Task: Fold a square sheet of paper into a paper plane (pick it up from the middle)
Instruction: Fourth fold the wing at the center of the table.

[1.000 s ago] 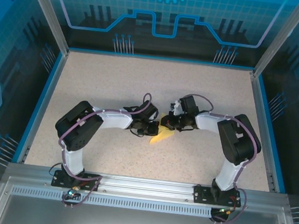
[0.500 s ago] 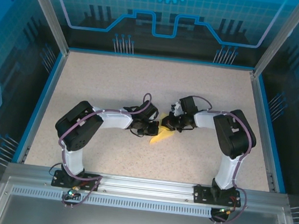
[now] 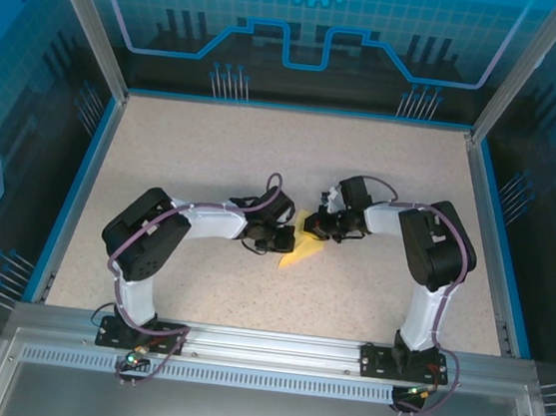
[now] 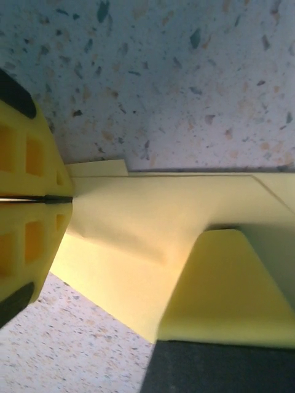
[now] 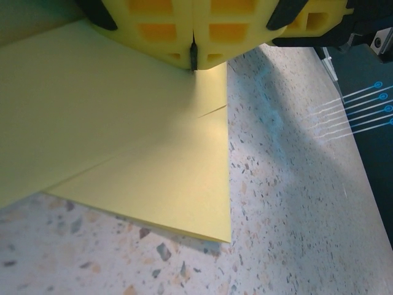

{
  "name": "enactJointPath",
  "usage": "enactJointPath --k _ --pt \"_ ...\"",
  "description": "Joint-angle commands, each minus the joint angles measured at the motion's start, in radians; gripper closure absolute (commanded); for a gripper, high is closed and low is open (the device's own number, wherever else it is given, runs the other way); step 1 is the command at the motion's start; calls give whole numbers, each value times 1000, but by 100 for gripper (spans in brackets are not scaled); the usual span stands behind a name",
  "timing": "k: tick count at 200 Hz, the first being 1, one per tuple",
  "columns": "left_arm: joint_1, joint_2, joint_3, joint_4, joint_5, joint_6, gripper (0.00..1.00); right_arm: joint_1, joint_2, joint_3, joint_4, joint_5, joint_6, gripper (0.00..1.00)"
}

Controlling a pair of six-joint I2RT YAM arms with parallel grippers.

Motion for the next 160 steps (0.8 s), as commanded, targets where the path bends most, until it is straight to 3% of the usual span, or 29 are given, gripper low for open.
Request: enactJointPath --k 1,23,61,120,160 --pt "6 -93 0 -29 56 47 82 -20 93 -29 -127 114 -38 100" --pt "28 -138 -54 94 141 34 74 -20 95 -28 -137 130 -42 100" --pt "31 -89 -63 219 249 -22 71 -20 101 -29 -142 134 -39 100" --pt "33 62 29 111 224 -53 76 -21 97 -39 -137 141 -35 100" --pt "35 79 39 68 218 -48 78 -19 93 -40 -139 142 -32 100"
